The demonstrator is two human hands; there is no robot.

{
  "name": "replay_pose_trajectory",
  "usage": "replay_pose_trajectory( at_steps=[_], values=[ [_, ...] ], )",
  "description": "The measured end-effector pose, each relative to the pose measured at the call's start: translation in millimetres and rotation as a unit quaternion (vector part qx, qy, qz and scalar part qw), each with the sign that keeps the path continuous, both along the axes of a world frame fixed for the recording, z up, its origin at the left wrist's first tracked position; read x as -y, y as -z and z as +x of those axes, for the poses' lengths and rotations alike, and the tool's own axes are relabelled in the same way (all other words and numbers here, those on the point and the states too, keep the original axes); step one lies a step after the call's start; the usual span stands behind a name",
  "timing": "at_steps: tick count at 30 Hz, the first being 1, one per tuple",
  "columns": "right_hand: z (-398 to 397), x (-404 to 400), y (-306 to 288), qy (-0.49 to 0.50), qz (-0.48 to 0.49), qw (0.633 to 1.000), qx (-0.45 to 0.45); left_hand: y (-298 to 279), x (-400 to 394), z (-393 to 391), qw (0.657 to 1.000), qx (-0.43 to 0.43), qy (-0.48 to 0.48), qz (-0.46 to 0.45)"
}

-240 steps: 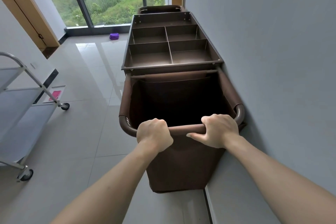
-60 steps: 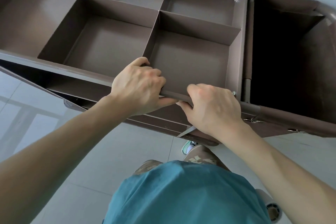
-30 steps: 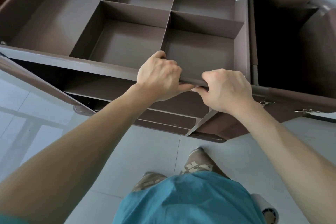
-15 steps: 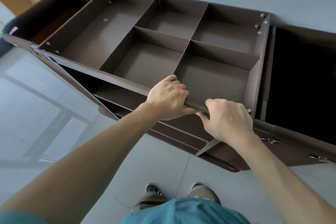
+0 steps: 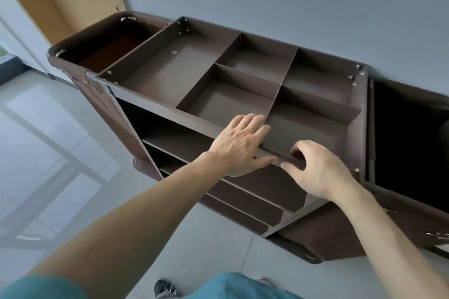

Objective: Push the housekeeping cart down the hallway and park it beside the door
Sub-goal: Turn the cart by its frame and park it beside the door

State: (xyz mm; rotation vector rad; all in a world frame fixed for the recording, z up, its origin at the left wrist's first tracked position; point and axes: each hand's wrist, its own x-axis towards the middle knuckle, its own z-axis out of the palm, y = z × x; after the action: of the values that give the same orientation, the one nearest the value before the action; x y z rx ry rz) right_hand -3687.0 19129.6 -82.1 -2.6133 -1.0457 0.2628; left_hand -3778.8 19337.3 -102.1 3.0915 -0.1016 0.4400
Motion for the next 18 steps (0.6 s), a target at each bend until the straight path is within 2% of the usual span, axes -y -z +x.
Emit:
replay_pose_trajectory(
  at_steps=[3,9,14,18],
  values=[
    [-25.5,-54.4,-8.0,-0.024,0.084,0.996,0.010,-3.7,-52.9,-35.1,0.999,0.033,-0.033,-0.024],
    [-90.5,-166.4,-16.3,-0.017,0.121,0.990,0.075,4.5,-163.2,-110.9,0.992,0.024,-0.101,-0.068],
    [-125.3,-212.2,-12.7,-0.015,0.128,0.990,0.051,4.4,-219.9,-132.7,0.993,0.001,-0.087,-0.077],
    [-132.2,-247.7,-13.3,-0.030,0.140,0.988,0.056,2.1,-260.8,-132.2,0.991,0.023,-0.093,-0.097]
  ],
)
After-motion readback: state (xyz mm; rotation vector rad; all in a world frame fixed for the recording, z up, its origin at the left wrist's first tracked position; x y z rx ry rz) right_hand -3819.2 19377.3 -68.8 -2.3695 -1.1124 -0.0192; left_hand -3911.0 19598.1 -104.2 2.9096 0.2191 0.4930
